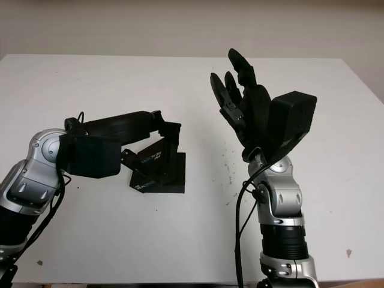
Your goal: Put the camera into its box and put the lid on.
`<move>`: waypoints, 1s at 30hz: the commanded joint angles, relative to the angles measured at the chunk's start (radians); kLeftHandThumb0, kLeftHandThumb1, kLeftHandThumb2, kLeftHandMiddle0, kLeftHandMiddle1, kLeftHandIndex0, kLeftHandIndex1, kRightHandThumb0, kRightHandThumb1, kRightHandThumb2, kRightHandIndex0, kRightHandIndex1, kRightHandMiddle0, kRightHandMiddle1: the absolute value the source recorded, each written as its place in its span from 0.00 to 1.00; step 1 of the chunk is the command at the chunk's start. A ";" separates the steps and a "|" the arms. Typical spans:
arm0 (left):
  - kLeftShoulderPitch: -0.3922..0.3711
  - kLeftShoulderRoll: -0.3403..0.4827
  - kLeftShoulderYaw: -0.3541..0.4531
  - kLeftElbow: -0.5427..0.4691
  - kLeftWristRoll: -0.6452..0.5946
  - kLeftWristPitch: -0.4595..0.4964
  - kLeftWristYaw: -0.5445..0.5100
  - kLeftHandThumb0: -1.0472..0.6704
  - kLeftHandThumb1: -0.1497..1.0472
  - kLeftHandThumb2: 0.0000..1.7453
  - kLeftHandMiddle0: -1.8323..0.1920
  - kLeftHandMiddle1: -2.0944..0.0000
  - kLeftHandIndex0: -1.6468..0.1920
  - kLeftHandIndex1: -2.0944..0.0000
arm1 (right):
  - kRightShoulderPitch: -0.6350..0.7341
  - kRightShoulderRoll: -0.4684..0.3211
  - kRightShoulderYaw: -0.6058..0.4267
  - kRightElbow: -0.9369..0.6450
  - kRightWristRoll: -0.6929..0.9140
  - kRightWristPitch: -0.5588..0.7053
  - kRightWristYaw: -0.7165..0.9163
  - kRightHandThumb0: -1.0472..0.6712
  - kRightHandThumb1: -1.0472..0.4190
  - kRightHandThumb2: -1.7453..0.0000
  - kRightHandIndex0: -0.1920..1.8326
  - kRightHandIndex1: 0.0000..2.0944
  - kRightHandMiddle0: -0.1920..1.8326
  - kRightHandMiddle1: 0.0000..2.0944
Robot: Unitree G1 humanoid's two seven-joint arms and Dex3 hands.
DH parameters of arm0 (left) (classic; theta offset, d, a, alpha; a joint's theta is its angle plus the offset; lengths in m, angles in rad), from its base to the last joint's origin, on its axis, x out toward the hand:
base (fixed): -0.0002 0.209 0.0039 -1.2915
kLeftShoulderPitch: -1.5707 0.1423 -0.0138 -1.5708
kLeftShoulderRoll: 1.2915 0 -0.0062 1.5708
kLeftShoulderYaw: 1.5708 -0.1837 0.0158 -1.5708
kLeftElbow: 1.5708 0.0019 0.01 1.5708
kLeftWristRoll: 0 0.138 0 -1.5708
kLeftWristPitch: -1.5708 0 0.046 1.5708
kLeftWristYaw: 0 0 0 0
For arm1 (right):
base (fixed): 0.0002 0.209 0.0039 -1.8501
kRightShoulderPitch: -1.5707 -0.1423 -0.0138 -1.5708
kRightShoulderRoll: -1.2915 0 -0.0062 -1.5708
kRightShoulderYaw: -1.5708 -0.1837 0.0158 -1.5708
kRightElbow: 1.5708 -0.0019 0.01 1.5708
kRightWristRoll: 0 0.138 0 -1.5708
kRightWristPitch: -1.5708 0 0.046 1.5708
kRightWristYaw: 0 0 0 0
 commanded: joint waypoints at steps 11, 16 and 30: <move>-0.036 -0.035 -0.030 0.019 -0.005 0.002 -0.008 0.56 0.91 0.03 0.74 0.14 0.74 0.15 | 0.006 0.006 -0.001 -0.029 0.004 0.007 -0.002 0.30 0.00 0.84 0.09 0.03 0.00 0.25; -0.063 -0.067 -0.048 0.062 -0.003 -0.021 0.000 0.56 0.91 0.03 0.75 0.14 0.73 0.16 | 0.008 0.011 0.001 -0.034 0.003 0.009 -0.007 0.30 0.00 0.84 0.09 0.03 0.00 0.26; -0.099 -0.145 -0.130 0.128 0.082 -0.037 0.031 0.54 0.90 0.03 0.72 0.21 0.72 0.19 | 0.016 0.015 0.001 -0.040 -0.003 0.016 -0.016 0.30 0.00 0.84 0.09 0.03 0.00 0.27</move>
